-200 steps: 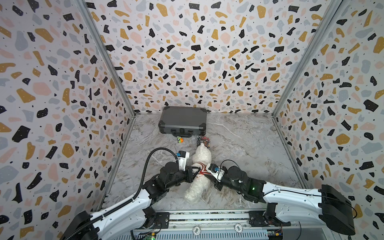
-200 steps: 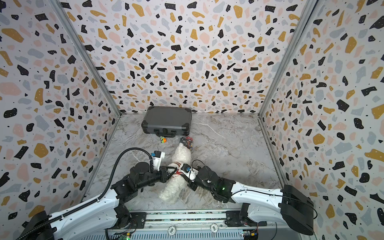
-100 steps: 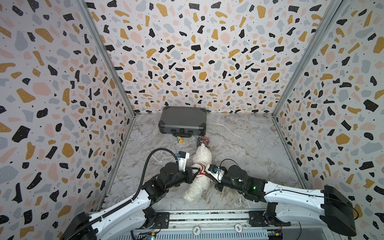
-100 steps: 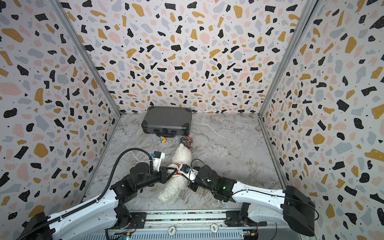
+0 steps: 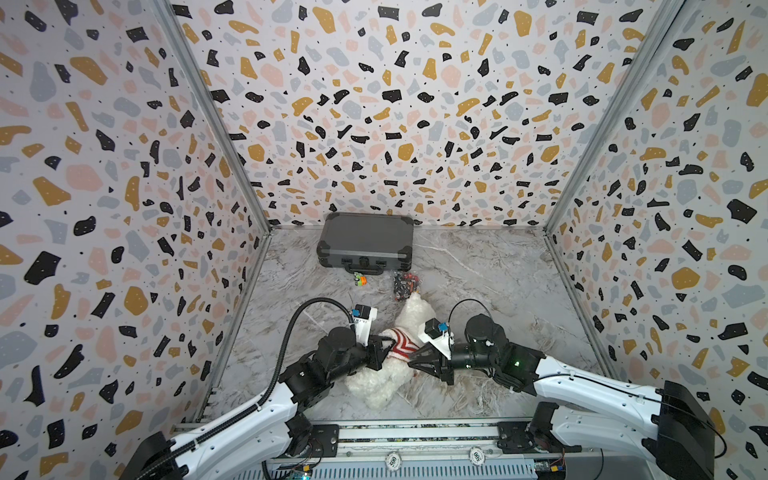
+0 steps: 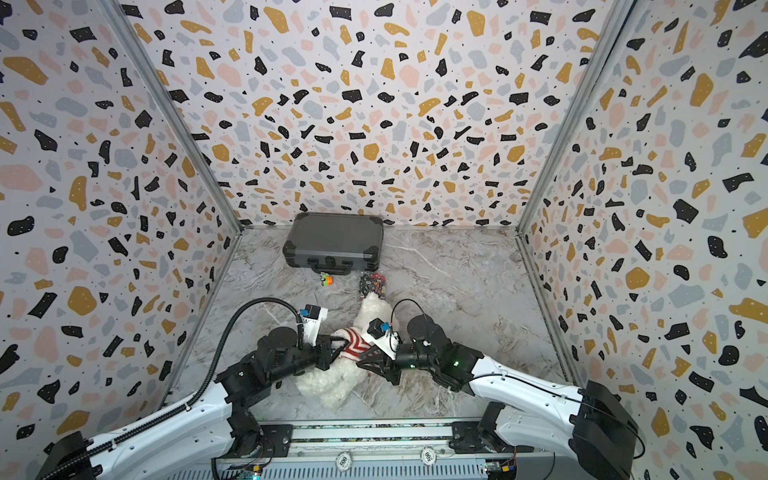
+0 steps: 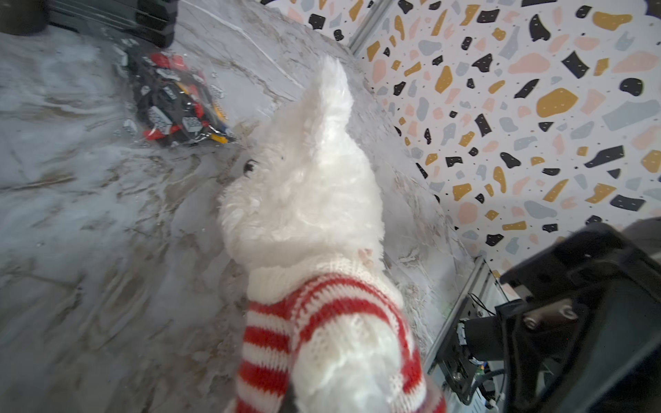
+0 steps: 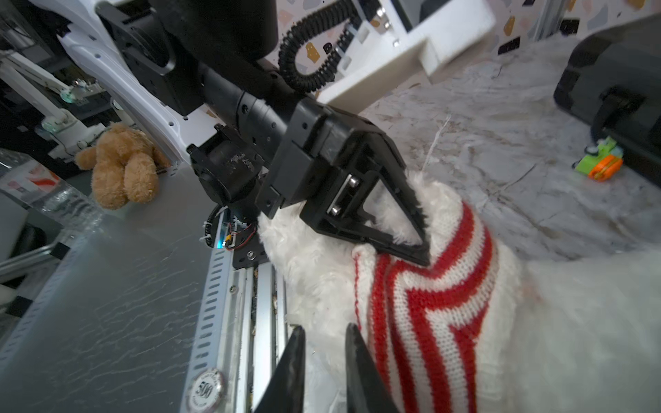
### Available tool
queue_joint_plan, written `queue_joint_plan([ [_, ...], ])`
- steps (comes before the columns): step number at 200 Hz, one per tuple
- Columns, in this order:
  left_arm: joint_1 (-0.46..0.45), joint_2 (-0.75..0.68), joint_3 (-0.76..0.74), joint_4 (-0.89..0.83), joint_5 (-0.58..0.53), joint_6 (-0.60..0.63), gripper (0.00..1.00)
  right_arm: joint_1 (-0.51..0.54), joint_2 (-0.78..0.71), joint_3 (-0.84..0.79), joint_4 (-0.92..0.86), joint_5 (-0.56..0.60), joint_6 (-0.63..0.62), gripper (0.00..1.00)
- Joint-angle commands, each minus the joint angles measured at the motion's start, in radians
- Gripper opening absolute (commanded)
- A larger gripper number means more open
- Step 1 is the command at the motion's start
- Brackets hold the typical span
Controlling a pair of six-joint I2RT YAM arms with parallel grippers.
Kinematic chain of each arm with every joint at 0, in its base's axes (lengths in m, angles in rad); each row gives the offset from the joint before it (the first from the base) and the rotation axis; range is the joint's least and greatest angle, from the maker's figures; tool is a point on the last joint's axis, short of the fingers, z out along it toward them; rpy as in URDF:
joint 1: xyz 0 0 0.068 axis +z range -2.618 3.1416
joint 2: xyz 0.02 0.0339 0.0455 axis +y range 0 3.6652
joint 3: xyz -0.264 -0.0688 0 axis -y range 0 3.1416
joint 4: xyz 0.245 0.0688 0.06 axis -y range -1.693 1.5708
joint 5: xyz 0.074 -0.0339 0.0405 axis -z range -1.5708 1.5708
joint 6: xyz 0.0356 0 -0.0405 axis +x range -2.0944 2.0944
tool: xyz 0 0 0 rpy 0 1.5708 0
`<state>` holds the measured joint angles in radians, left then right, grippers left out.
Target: Dress the teddy bear
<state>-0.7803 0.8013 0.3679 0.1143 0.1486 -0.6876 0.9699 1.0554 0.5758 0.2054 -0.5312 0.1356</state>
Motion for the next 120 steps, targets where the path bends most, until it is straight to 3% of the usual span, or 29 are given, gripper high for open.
queue_joint_plan([
  [1, 0.006, -0.022, 0.032, 0.000, -0.042, 0.015, 0.00, -0.002, -0.039, 0.040, -0.075, 0.142, -0.003, 0.36],
  [49, 0.007, -0.033, 0.132, -0.159, -0.132, 0.047, 0.00, -0.002, -0.127, 0.000, -0.057, 0.339, 0.019, 0.48],
  [62, 0.007, -0.034, 0.176, -0.243, -0.200, 0.064, 0.00, -0.003, -0.152, -0.017, -0.042, 0.367, 0.019, 0.62],
  [78, 0.008, -0.026, 0.241, -0.364, -0.311, 0.079, 0.00, -0.005, -0.175, -0.029, -0.038, 0.406, 0.027, 0.70],
  [120, 0.006, 0.030, 0.382, -0.585, -0.559, 0.072, 0.00, -0.065, -0.221, -0.086, -0.013, 0.430, 0.057, 0.76],
])
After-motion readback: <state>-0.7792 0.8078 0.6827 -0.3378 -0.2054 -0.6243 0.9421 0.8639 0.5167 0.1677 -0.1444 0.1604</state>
